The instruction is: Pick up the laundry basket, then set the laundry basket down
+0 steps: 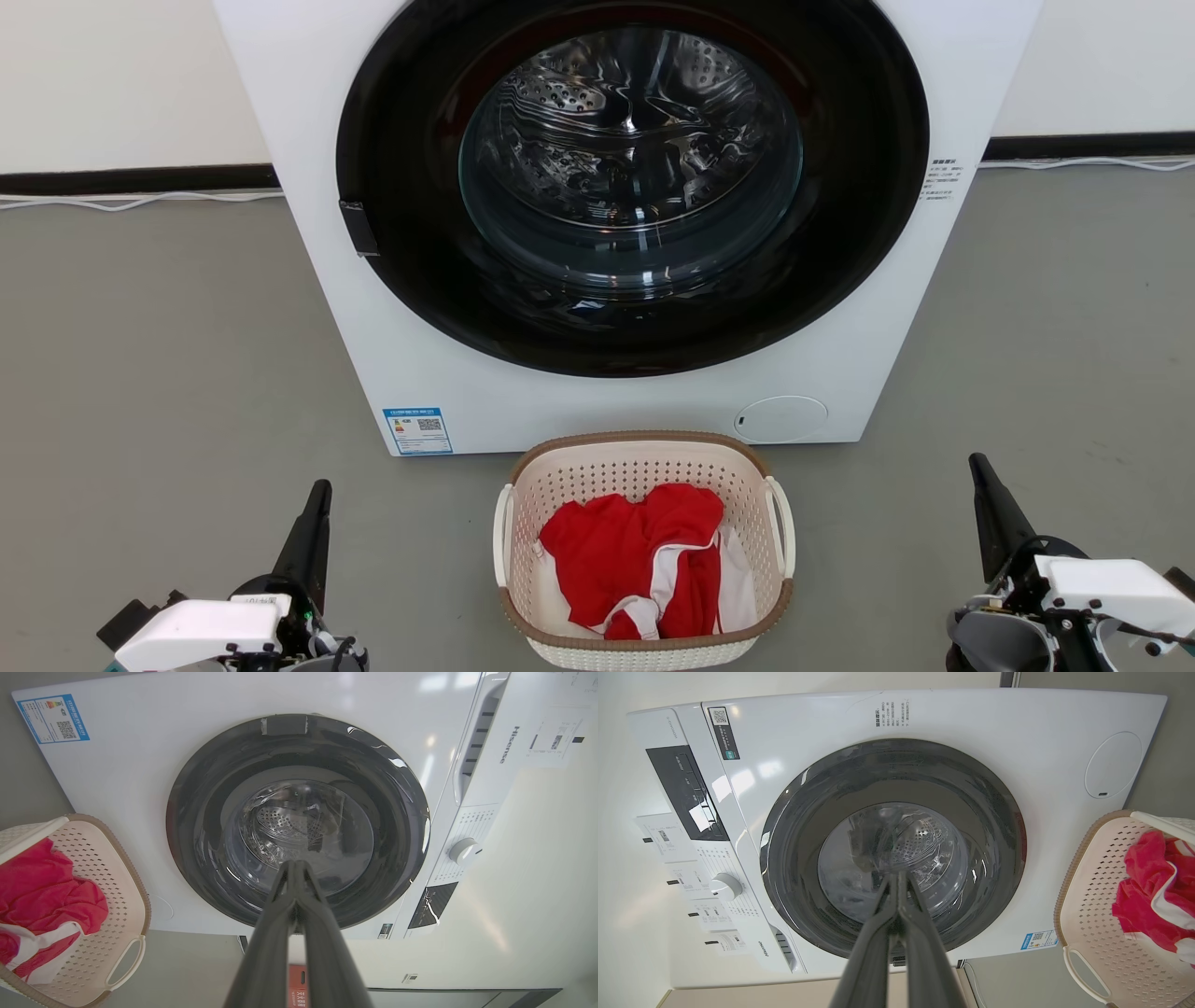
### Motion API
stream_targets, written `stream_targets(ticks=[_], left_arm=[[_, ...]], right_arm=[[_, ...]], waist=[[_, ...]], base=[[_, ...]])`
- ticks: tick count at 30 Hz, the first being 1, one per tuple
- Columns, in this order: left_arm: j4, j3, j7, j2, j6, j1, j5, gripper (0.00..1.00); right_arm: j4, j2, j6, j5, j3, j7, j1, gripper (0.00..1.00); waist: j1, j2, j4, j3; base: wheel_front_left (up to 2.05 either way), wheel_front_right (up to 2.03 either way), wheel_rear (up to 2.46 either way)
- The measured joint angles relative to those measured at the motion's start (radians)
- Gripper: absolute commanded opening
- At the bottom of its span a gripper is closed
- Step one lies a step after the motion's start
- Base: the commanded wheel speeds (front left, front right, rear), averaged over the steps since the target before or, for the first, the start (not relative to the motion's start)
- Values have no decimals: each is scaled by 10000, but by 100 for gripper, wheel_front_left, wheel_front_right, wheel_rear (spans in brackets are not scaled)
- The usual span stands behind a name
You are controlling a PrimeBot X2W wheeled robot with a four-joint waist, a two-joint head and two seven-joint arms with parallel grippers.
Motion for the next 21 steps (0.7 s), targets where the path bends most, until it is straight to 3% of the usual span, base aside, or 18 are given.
stream_targets(ticks=[9,10,21], left_arm=[[0,0,0,0,0,0,0,0],[40,-2,-6,-6,2,16,0,100],[430,-138,-207,-86,10,471,4,100]], right_arm=[[0,0,0,0,0,0,0,0],[38,2,-2,-4,8,0,13,100],[313,82,-13,-58,71,-182,395,100]], waist=[[0,1,0,0],[0,0,0,0],[4,0,-7,-12]], base=[[0,0,0],[0,0,0],[0,0,0]])
